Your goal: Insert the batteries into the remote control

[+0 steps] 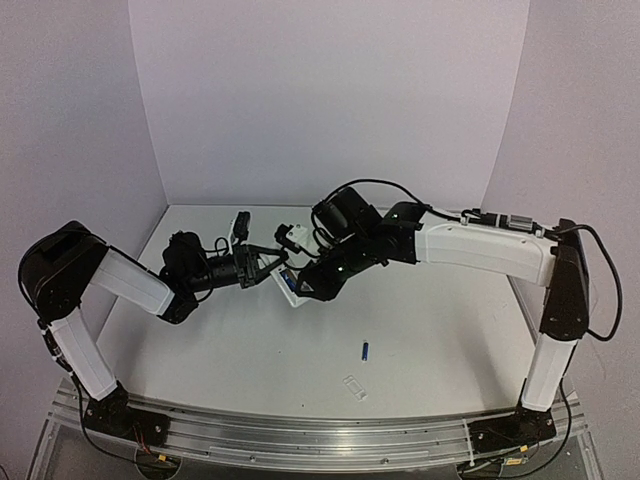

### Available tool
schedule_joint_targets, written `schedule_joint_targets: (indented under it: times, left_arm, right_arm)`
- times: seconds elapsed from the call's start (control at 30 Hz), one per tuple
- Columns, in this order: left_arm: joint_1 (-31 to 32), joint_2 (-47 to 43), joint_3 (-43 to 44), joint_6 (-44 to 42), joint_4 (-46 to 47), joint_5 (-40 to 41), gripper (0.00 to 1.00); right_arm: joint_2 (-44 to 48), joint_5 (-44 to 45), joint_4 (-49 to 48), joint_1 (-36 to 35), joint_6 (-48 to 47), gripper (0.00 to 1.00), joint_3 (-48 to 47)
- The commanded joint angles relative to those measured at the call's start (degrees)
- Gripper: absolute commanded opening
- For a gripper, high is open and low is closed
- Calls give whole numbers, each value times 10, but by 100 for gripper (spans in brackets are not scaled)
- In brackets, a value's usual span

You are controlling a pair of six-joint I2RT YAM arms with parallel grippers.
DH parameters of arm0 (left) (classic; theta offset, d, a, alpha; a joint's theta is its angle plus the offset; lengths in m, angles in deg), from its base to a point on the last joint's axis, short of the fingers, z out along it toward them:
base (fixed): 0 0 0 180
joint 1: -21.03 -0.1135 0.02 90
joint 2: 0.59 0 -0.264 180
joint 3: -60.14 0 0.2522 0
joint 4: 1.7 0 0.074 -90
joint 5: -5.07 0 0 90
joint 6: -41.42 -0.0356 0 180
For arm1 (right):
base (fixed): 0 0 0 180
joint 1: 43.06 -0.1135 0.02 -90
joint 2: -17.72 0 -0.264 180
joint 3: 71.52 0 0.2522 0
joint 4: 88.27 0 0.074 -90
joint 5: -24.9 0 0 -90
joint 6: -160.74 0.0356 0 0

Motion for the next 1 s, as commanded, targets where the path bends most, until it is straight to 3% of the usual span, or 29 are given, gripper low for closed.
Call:
schedule_joint_targets:
  times: [0.0,0.3,0.6,0.83,0.97]
  left_arm:
    - [17,7,35,26,75,-63,0]
    - [21,9,36,33,78,-65,0]
    - [27,7,46,27,79,-70,0]
    - [27,-17,46,-5,23,-46,0]
    - [26,-46,41,-52,-58,-3,0]
  right_arm:
    - [-48,47,-49,0,17,37,-53]
    - [-135,47,-51,1,30,36,-147]
    - [-207,-75,-51,1,12,38,-230]
    - [-185,-43,-51,1,1,38,-182]
    - [-126,-42,-51,1,16,39,-142]
